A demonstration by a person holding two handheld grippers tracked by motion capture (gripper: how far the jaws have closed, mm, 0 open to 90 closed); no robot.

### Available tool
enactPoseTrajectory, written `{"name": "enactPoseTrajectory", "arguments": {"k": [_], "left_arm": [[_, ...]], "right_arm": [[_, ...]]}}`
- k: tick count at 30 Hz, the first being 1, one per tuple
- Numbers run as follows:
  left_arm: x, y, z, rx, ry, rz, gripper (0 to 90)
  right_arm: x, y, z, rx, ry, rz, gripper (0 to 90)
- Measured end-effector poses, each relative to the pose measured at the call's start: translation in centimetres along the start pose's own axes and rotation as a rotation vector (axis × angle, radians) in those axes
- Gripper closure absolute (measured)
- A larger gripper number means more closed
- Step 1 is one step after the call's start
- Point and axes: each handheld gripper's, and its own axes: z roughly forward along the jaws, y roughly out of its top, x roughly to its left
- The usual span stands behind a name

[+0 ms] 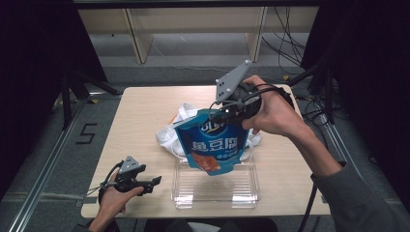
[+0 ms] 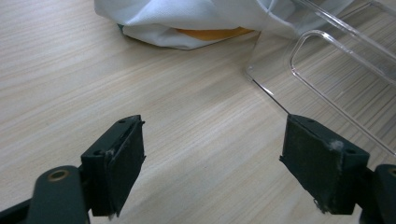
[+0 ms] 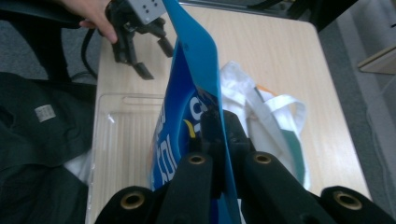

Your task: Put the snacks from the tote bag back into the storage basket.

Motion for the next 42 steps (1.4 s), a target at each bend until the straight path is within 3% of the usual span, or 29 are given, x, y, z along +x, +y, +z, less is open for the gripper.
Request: {"name": "enactPoseTrajectory", "arguments": {"k": [4, 8, 10, 14, 16, 17, 20, 21, 25, 26, 33, 35, 38, 40, 41, 42], "left_arm": [[-0.1, 0.0, 0.1, -0.001, 0.000, -0.011, 20.4], [0.0, 0.0, 0.0, 0.001, 0.002, -0.002, 20.4], [0.0, 0.0, -0.1, 0.010, -0.003, 0.012, 20.4], [0.0, 0.0, 0.0, 0.002, -0.004, 0.003, 20.4], [-0.1, 0.0, 0.1, -0.005, -0.007, -0.005, 20.4], [0.0, 0.0, 0.0, -0.002, -0.006, 0.000, 20.4], [-0.2, 0.0, 0.1, -0.008, -0.005, -0.013, 20.4], [-0.2, 0.0, 0.1, -0.014, -0.007, -0.015, 20.4], [0.0, 0.0, 0.0, 0.003, -0.003, 0.004, 20.4], [-0.2, 0.0, 0.1, -0.014, -0.007, -0.016, 20.4], [-0.1, 0.0, 0.1, -0.007, -0.008, -0.007, 20.4], [0.0, 0.0, -0.1, 0.011, -0.009, 0.017, 20.4], [-0.2, 0.0, 0.1, 0.000, -0.007, -0.012, 20.4], [-0.2, 0.0, 0.1, -0.002, -0.008, -0.013, 20.4], [-0.2, 0.0, 0.1, -0.009, -0.010, -0.018, 20.4], [-0.1, 0.0, 0.0, 0.000, -0.008, 0.005, 20.4]], "right_arm": [[0.1, -0.6, 0.9, 0.002, 0.014, 0.007, 90.0], [0.1, -1.2, 1.8, -0.003, 0.058, 0.007, 90.0], [0.0, -1.6, 2.2, -0.003, 0.057, 0.014, 90.0], [-0.2, -2.1, 2.9, -0.002, 0.037, 0.013, 90.0], [-0.2, -2.4, 3.1, 0.011, 0.050, 0.042, 90.0], [-0.5, -2.5, 3.4, -0.003, 0.031, 0.018, 90.0], [-0.5, -2.9, 3.7, 0.002, 0.034, 0.041, 90.0], [-0.7, -3.1, 3.9, -0.003, 0.039, 0.028, 90.0], [-0.7, -3.5, 4.4, 0.000, 0.037, 0.042, 90.0], [-0.9, -3.5, 4.5, -0.006, 0.042, 0.025, 90.0], [-0.8, -4.2, 5.1, -0.021, 0.052, 0.027, 90.0], [-0.8, -4.4, 5.3, -0.020, 0.051, 0.036, 90.0], [-0.6, -4.8, 5.5, -0.019, 0.060, 0.061, 90.0], [-0.7, -5.2, 5.9, -0.024, 0.060, 0.038, 90.0], [-1.0, -5.3, 6.1, -0.034, 0.048, 0.003, 90.0], [-1.0, -5.4, 6.0, -0.041, 0.046, 0.011, 90.0]]}}
